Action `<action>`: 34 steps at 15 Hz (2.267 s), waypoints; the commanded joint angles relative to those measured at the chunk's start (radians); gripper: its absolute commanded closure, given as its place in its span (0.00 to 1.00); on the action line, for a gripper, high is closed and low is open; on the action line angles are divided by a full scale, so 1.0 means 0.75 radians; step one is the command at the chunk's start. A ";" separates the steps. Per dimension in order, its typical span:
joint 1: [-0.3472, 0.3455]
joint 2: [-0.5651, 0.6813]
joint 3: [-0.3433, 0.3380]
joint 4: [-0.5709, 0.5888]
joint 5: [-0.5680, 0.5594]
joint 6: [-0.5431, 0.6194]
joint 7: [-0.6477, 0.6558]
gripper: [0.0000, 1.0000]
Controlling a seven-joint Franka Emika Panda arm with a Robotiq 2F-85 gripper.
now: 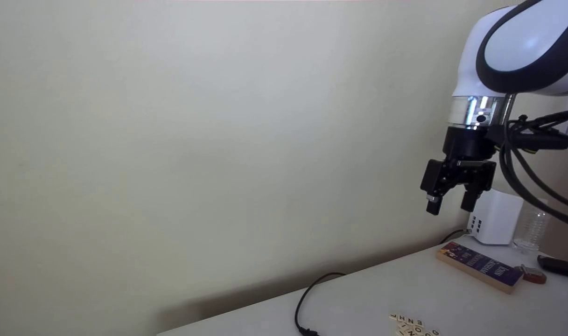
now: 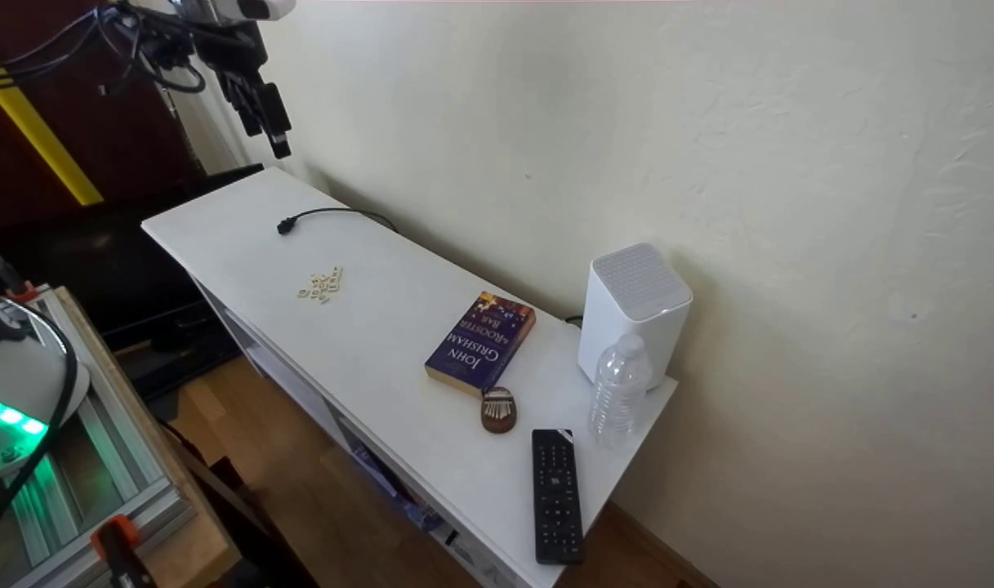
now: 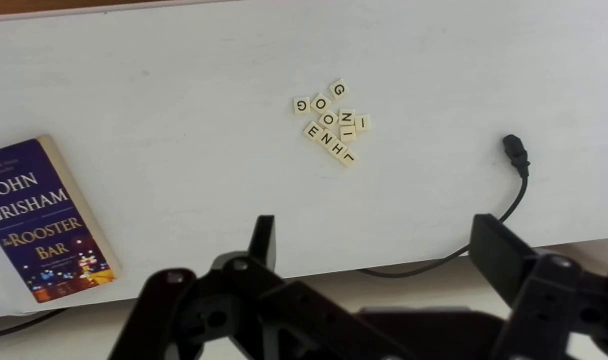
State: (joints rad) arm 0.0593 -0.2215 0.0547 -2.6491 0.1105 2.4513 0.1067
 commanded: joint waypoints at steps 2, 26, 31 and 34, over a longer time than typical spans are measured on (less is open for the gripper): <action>0.070 0.169 0.014 -0.008 0.125 0.196 -0.080 0.00; -0.004 0.703 0.168 0.100 0.213 0.460 -0.400 0.00; 0.003 0.862 0.173 0.156 0.105 0.518 -0.367 0.00; 0.014 0.942 0.161 0.199 0.065 0.553 -0.339 0.00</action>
State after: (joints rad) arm 0.0683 0.4113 0.1792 -2.5466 0.2093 2.8347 -0.1756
